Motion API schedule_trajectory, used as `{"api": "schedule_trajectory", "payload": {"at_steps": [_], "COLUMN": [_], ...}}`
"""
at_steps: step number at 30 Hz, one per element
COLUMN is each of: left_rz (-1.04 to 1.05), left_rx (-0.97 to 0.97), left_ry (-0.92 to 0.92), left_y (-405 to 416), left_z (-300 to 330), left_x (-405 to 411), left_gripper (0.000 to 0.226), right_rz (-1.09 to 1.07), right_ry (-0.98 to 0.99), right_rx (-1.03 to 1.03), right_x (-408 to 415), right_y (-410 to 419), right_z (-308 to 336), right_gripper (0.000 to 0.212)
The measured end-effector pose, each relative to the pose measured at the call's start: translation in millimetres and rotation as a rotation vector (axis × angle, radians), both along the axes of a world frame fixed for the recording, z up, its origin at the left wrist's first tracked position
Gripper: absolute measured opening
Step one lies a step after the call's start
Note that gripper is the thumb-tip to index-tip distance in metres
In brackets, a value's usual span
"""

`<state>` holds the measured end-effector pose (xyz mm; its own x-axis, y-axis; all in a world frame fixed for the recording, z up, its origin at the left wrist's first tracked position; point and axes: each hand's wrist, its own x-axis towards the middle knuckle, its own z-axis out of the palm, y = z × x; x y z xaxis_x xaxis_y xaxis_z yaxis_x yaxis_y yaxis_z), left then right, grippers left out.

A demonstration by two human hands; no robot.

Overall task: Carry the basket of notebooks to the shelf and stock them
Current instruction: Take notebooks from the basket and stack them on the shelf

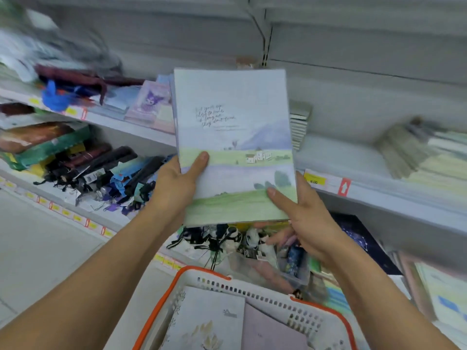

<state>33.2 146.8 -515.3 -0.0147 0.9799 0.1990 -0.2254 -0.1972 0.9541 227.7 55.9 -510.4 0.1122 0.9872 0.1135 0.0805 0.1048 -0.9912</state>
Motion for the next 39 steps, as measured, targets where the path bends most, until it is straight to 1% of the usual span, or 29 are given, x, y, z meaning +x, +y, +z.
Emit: {"api": "schedule_trajectory", "payload": {"at_steps": [2,4,5,7,9,10,11,13,14,16,19,22,24,28,33,34,36,38,39], "left_rz": [0.008,0.006,-0.035,-0.131,-0.147,-0.147,-0.154,-0.172,-0.180,-0.191,-0.200,-0.208,-0.212,-0.199,-0.182,-0.179,-0.171,-0.170,-0.171], "left_rx": [0.017,0.022,0.010,-0.021,-0.074,-0.104,-0.133,-0.176,-0.193,-0.217,-0.237,-0.227,-0.223,-0.228,-0.244,-0.249,-0.254,-0.258,-0.260], "left_ry": [-0.010,-0.063,-0.128,-0.260,-0.244,-0.210,-0.175,-0.106,-0.087,-0.066,-0.044,-0.017,0.011,0.062,0.088,0.092,0.097,0.102,0.104], "left_y": [4,9,12,18,23,25,26,28,29,30,33,34,33,32,29,29,29,29,29], "left_z": [14,30,37,43,39,34,30,22,20,16,10,6,3,1,-3,-4,-5,-6,-7], "left_x": [7,10,11,8,5,4,4,3,3,1,1,1,1,1,-2,-2,-3,-4,-4], "left_gripper": [0.021,0.020,0.023,0.037,0.042,0.041,0.042,0.042,0.040,0.038,0.036,0.033,0.033,0.034,0.028,0.028,0.027,0.027,0.028], "right_rz": [-0.027,-0.066,-0.090,-0.146,-0.203,-0.221,-0.233,-0.255,-0.273,-0.327,-0.313,-0.331,-0.369,-0.471,-0.681,-0.666,-0.508,-0.358,-0.332], "right_ry": [0.089,0.193,0.255,0.391,0.507,0.539,0.530,0.421,0.327,0.052,-0.344,-0.603,-0.693,-0.846,-1.291,-1.352,-1.394,-1.406,-1.391], "right_rx": [0.056,0.104,0.107,0.077,0.050,0.041,0.024,-0.034,-0.067,-0.144,-0.256,-0.314,-0.300,-0.184,-0.139,-0.088,-0.016,-0.029,-0.038], "right_x": [4,8,11,21,38,47,54,64,67,75,88,94,95,99,91,89,84,83,84], "right_y": [2,12,21,50,90,109,127,152,160,168,171,171,174,186,189,192,200,208,211], "right_z": [12,31,43,70,98,111,122,132,132,130,126,126,123,111,106,106,107,107,106], "right_gripper": [0.032,0.027,0.024,0.021,0.022,0.021,0.017,0.008,0.008,0.018,0.034,0.051,0.056,0.058,0.075,0.081,0.086,0.080,0.076]}}
